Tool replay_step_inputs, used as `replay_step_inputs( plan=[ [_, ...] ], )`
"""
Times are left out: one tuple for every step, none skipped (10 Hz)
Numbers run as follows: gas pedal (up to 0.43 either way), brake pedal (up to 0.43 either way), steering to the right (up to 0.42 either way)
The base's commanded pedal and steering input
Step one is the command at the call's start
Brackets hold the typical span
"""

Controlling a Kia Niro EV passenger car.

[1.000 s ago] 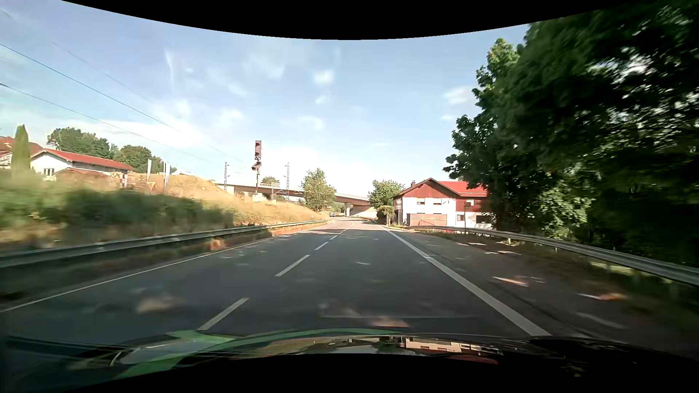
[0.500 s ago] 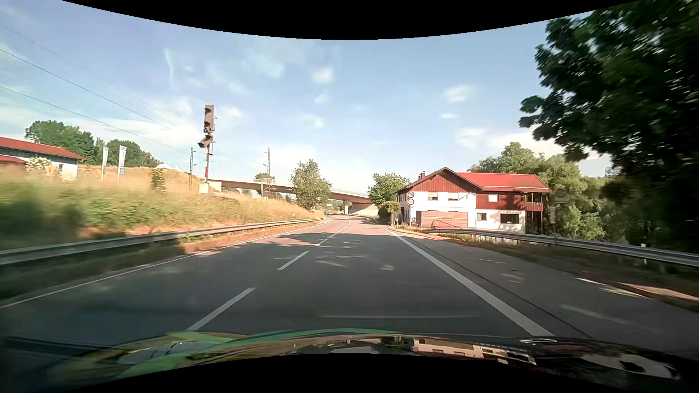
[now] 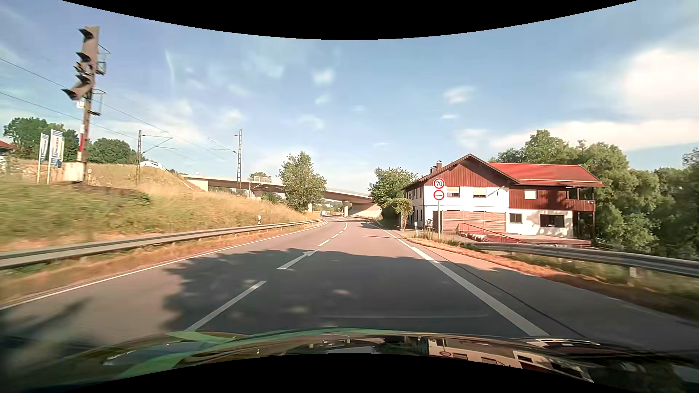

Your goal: Follow the waypoints while adhering to traffic rules and regulations

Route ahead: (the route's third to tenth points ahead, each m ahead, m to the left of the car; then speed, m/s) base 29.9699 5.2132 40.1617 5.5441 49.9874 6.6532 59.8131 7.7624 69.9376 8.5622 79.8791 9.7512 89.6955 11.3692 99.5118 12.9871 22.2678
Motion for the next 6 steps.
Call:
replay_step_inputs(
  plan=[
    [0.15, 0.0, -0.002],
    [0.157, 0.0, -0.003],
    [0.169, 0.0, -0.003],
    [0.169, 0.0, -0.004],
    [0.169, 0.0, -0.005],
    [0.169, 0.0, -0.008]
  ],
)
